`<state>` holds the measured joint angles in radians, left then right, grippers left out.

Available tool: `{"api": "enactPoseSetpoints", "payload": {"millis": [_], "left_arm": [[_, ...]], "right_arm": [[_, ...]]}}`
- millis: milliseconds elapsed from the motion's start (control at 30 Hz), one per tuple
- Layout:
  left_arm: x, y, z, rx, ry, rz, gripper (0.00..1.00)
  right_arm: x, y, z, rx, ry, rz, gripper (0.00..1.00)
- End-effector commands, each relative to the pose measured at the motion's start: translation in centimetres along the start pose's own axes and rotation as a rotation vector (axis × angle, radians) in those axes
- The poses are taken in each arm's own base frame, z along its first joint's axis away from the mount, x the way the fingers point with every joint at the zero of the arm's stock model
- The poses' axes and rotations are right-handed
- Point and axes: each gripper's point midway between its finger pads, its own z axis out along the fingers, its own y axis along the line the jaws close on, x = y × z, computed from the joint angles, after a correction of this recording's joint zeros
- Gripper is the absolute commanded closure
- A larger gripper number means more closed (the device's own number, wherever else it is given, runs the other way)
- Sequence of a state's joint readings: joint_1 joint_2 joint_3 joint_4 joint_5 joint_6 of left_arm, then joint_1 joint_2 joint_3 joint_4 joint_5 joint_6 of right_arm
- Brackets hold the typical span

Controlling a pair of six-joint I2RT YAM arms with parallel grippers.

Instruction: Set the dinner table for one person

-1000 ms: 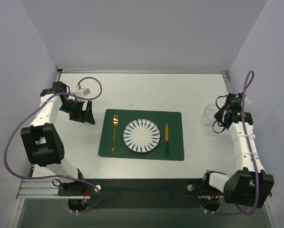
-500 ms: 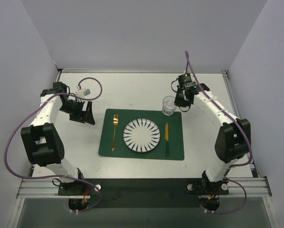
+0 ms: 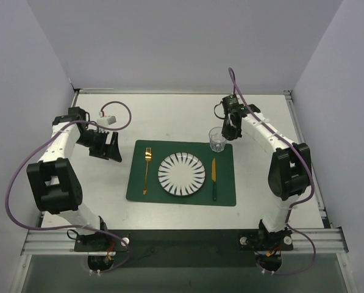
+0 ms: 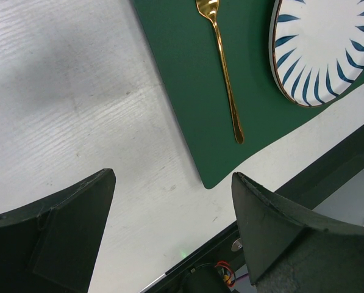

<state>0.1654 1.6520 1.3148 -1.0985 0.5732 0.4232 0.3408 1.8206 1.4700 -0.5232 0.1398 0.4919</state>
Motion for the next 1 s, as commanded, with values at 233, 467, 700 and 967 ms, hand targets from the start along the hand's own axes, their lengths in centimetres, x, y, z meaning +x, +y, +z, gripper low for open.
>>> {"api": "enactPoseSetpoints", "payload": {"millis": [233, 467, 700, 967], "left_arm": [[-0.4, 0.0, -0.3, -0.007, -0.036, 0.041, 0.12], [-0.5, 0.0, -0.3, -0.008, -0.039, 0.038, 0.12], [-0.5, 0.0, -0.3, -0.006, -0.041, 0.039, 0.12], [-0.5, 0.0, -0.3, -0.006, -0.041, 0.042, 0.12]], "right_arm": [[0.8, -0.3, 1.2, 0.040, 0.057, -0.005, 1.00], [1.5, 0.1, 0.8, 0.008, 0.075, 0.007, 1.00], [2.6, -0.3, 0.3, 0.001, 0.092, 0.009, 1.00], [3.0, -0.2, 0.0, 0.002, 0.091, 0.002, 1.00]]}}
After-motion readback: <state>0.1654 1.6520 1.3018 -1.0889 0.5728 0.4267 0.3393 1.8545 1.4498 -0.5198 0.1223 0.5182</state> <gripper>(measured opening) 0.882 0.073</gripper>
